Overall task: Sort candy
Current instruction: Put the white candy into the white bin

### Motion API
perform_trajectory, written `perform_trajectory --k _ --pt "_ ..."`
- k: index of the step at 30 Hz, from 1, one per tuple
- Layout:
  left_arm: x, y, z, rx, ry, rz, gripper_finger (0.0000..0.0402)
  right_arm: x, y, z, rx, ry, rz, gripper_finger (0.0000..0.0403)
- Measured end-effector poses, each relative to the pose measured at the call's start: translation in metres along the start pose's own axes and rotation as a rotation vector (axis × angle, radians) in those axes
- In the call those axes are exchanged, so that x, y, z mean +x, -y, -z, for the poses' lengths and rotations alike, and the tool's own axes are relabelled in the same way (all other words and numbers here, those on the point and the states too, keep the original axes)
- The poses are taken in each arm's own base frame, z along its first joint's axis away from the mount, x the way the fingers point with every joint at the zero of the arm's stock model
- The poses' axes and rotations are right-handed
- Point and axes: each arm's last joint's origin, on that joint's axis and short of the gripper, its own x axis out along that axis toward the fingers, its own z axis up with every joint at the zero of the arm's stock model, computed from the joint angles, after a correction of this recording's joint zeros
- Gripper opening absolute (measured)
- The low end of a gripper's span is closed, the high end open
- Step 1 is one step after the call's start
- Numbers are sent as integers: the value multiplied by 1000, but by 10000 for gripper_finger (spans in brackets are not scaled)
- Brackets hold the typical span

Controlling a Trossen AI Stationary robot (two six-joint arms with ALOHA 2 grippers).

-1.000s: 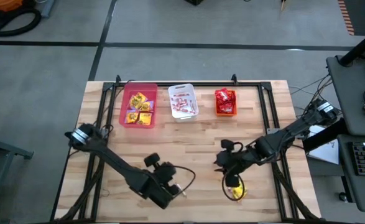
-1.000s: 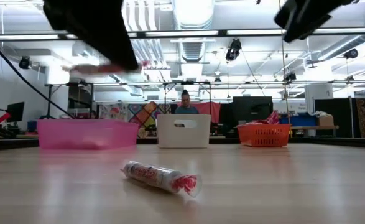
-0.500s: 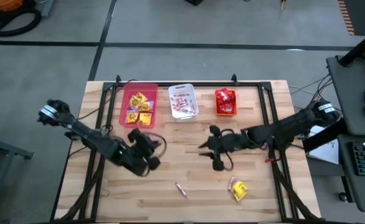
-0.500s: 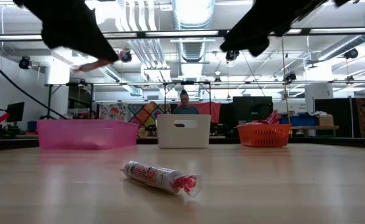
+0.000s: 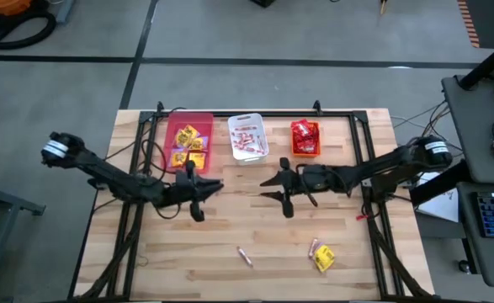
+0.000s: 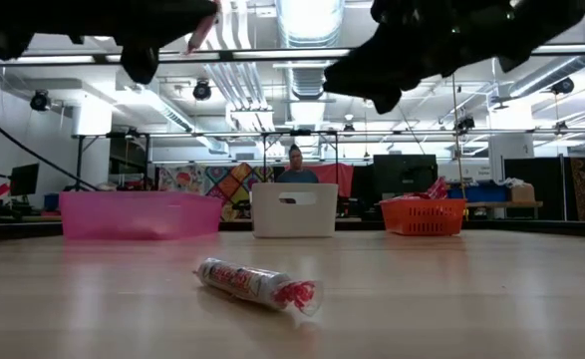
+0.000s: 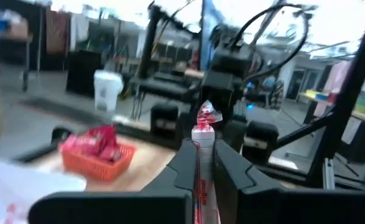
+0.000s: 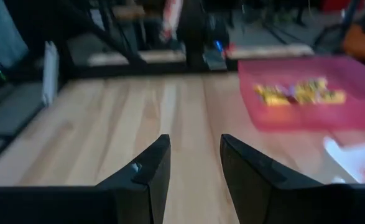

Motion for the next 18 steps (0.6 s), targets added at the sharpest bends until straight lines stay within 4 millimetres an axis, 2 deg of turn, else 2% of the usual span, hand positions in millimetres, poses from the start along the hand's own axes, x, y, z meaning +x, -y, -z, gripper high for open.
perform_trajectory --k 7,12,18 --pt "16 9 13 86 58 13 5 26 -7 11 -4 153 -43 132" --pt "36 19 25 114 33 -35 6 43 -10 3 10 215 -90 143" --pt "48 25 32 102 37 -51 6 47 -12 -3 0 229 -132 181"
